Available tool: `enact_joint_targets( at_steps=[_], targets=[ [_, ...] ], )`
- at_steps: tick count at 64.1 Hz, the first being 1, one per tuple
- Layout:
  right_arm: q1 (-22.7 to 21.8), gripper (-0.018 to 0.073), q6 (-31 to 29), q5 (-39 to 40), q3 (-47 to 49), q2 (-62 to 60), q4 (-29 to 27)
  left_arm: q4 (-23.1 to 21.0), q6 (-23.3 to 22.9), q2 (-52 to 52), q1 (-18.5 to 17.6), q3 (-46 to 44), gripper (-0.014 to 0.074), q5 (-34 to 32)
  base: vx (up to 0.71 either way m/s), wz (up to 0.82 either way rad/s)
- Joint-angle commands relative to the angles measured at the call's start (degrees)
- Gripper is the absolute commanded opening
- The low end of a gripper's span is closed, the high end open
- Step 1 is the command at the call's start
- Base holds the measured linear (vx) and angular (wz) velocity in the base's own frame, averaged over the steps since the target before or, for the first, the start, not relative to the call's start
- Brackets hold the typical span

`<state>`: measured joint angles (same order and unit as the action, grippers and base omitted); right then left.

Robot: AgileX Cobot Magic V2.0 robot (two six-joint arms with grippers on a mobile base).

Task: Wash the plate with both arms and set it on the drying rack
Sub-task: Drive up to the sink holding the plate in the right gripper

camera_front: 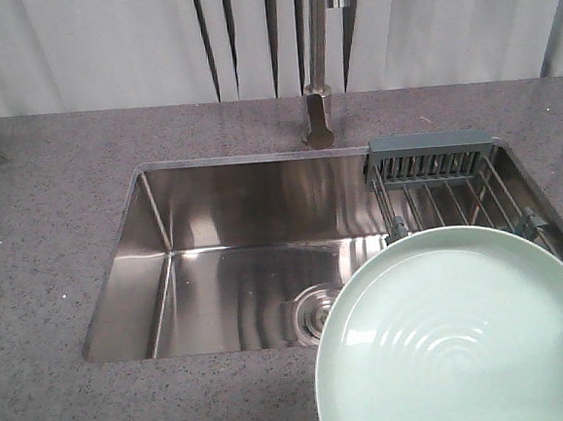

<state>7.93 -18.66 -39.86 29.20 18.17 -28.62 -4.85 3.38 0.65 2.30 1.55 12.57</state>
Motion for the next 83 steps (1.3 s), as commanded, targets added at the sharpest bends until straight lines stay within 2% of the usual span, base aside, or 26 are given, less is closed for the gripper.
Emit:
enact_joint_targets(
  at_steps=[1,83],
  targets=[
    [-0.2,-0.0001,0.0,3.9,1.5,0.4,-1.2,-0.2,-0.5,0.8,-0.5,-1.5,-0.0006,-4.0,0.03,-0.01],
    [-0.2,-0.0001,0.0,3.9,1.5,0.4,-1.2,-0.2,-0.5,0.8,-0.5,-1.5,-0.0006,-4.0,0.03,-0.01]
  ],
)
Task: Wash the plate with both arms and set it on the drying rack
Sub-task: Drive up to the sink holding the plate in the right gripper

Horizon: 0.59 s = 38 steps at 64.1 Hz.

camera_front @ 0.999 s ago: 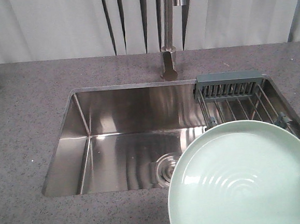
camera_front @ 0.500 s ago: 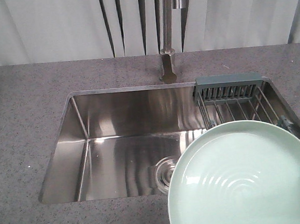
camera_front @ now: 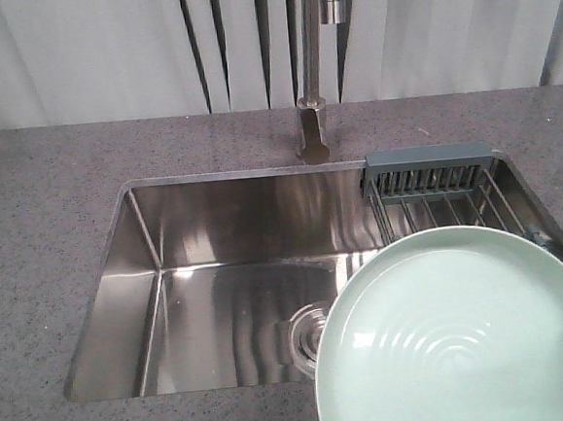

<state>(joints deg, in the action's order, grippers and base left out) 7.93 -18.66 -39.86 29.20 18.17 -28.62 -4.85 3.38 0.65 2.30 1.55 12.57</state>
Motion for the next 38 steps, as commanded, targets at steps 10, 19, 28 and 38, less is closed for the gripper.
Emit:
enact_joint_targets(
  at_steps=[10,19,28,38],
  targets=[
    [-0.2,-0.0001,0.0,3.9,1.5,0.4,-1.2,-0.2,-0.5,0.8,-0.5,-1.5,-0.0006,-4.0,0.03,-0.01],
    [-0.2,-0.0001,0.0,3.9,1.5,0.4,-1.2,-0.2,-0.5,0.8,-0.5,-1.5,-0.0006,-4.0,0.03,-0.01],
    [-0.2,-0.0001,0.0,3.9,1.5,0.4,-1.2,-0.2,-0.5,0.8,-0.5,-1.5,-0.0006,-4.0,0.03,-0.01],
    [-0.2,-0.0001,0.0,3.9,1.5,0.4,-1.2,-0.2,-0.5,0.8,-0.5,-1.5,-0.0006,-4.0,0.04,-0.01]
  ],
)
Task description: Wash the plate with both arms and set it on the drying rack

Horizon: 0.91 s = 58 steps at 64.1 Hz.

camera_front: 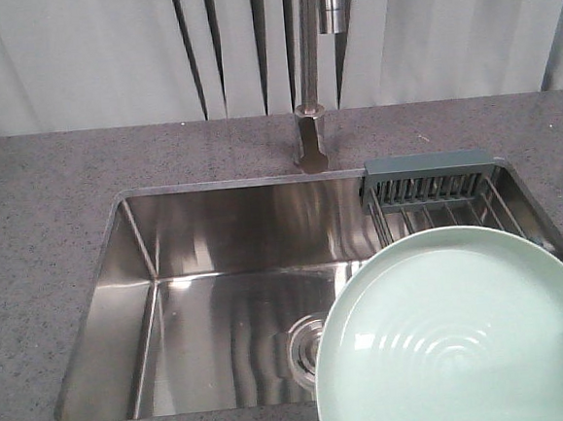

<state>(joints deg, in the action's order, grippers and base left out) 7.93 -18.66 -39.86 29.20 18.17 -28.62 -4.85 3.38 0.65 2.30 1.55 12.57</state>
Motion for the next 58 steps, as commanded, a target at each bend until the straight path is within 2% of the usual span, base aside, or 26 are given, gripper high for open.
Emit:
enact_joint_targets(
  at_steps=[1,58],
  targets=[
    [-0.2,-0.0001,0.0,3.9,1.5,0.4,-1.2,-0.2,-0.5,0.8,-0.5,-1.5,-0.0006,-4.0,0.04,-0.01],
    [-0.2,-0.0001,0.0,3.9,1.5,0.4,-1.2,-0.2,-0.5,0.8,-0.5,-1.5,-0.0006,-4.0,0.03,-0.01]
  ],
)
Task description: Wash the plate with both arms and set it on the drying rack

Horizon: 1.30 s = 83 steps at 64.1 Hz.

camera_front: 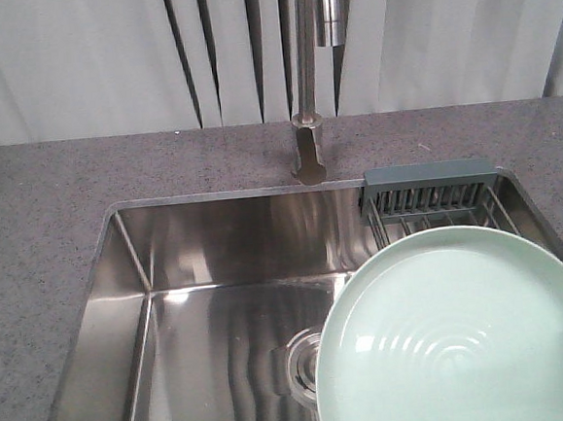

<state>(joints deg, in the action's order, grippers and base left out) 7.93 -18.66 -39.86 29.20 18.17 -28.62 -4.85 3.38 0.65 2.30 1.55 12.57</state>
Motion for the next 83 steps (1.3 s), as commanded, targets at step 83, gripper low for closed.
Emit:
enact_joint_targets(
  at_steps=[83],
  targets=[
    [-0.2,-0.0001,0.0,3.9,1.5,0.4,-1.2,-0.2,-0.5,0.8,-0.5,-1.5,-0.0006,-4.0,0.01,0.0]
  ],
)
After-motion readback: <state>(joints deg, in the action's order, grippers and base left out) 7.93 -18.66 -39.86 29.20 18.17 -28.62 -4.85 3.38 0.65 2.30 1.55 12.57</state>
